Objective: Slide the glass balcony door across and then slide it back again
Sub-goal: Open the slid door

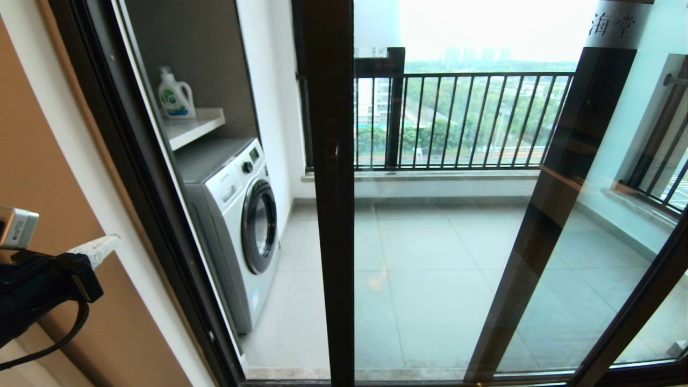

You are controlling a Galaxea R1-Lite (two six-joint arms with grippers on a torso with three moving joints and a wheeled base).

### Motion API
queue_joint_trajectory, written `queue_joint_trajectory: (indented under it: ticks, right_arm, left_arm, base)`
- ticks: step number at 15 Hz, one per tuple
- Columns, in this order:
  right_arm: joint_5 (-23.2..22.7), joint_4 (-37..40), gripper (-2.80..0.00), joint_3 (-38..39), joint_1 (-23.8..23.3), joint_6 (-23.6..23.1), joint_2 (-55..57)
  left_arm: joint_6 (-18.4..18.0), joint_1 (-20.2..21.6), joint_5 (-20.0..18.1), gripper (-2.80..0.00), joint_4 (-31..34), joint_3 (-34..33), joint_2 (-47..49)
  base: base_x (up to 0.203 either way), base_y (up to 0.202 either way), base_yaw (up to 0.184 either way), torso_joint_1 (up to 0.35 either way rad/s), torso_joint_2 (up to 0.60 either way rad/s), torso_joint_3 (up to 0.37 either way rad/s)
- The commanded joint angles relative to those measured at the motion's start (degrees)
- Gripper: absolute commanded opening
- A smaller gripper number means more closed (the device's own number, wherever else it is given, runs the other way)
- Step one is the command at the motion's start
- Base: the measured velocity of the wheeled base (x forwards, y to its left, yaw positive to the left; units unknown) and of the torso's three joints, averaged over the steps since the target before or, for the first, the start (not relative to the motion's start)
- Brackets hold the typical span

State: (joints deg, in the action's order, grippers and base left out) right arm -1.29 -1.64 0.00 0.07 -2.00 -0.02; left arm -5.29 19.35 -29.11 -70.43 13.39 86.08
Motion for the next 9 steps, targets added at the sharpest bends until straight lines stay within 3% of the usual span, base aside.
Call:
queue_joint_trajectory:
  ticks: [1, 4, 6, 9]
  right_arm:
    - [0.0, 0.0, -2.8, 0.7, 0.0, -0.1, 0.0]
    - [0.0, 0.0, -2.8, 0.7, 0.0, 0.0, 0.0]
    - [0.0, 0.0, -2.8, 0.7, 0.0, 0.0, 0.0]
    - [0.0, 0.0, -2.8, 0.7, 0.0, 0.0, 0.0]
  left_arm:
    - [-0.1, -0.7, 0.3, -2.8, 4.1, -2.5, -12.5]
    - [1.3, -1.0, 1.9, -2.8, 17.7, -6.7, -33.4]
    - [2.3, -1.1, 2.3, -2.8, 31.8, -5.6, -49.0]
    - [4.2, -2.1, 1.6, -2.8, 68.7, 6.0, -67.7]
  base:
    - [0.0, 0.0, 0.0, 0.0, 0.0, 0.0]
    - [0.0, 0.0, 0.0, 0.0, 0.0, 0.0]
    - [0.0, 0.0, 0.0, 0.0, 0.0, 0.0]
    - [0.0, 0.0, 0.0, 0.0, 0.0, 0.0]
